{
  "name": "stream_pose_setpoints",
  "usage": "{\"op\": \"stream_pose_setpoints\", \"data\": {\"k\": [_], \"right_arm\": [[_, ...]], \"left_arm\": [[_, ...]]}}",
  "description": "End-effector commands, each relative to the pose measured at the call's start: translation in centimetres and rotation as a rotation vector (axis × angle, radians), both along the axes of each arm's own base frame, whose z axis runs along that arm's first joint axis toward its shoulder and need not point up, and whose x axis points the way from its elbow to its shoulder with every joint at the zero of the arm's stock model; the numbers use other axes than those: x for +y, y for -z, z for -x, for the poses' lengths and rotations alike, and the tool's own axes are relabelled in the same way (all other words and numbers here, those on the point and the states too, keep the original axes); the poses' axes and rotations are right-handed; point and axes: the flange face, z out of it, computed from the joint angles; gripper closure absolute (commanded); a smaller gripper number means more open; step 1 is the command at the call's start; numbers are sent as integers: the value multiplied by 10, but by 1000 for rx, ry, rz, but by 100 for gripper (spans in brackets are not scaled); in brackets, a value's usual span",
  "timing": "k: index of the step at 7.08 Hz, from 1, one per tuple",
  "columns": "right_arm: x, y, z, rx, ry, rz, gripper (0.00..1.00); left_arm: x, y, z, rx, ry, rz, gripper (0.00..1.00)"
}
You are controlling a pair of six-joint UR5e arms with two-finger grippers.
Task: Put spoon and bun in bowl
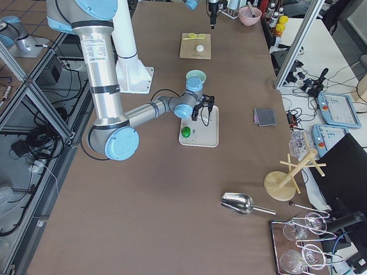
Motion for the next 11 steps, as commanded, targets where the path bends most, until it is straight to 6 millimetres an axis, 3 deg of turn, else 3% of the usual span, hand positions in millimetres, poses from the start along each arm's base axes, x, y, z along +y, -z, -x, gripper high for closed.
{"op": "stream_pose_setpoints", "data": {"k": [1,2,3,4,5,6,7,8,9,11], "right_arm": [[-4,-8,0,17,-29,13,21],[-4,-7,0,15,-37,25,31],[-4,-6,1,14,-37,27,61],[-5,-12,1,22,-37,33,84],[-4,-14,1,23,-34,36,100],[-4,-13,1,21,-34,37,100],[-1,6,0,-11,-34,26,100],[-7,42,5,-64,-68,42,100],[-19,80,25,-110,-112,98,100],[-31,141,53,-121,-149,157,100]], "left_arm": [[-2,5,-4,1,8,0,2],[-3,6,-4,1,8,-2,2],[-3,6,-4,2,9,0,2],[-3,6,-4,2,9,0,2],[-3,6,-4,2,9,0,2],[-2,5,-4,2,11,2,2],[-2,4,-4,0,15,8,2],[-3,2,-5,-1,11,11,2],[-3,1,-6,-1,18,21,2],[15,18,-60,-24,91,72,3]]}}
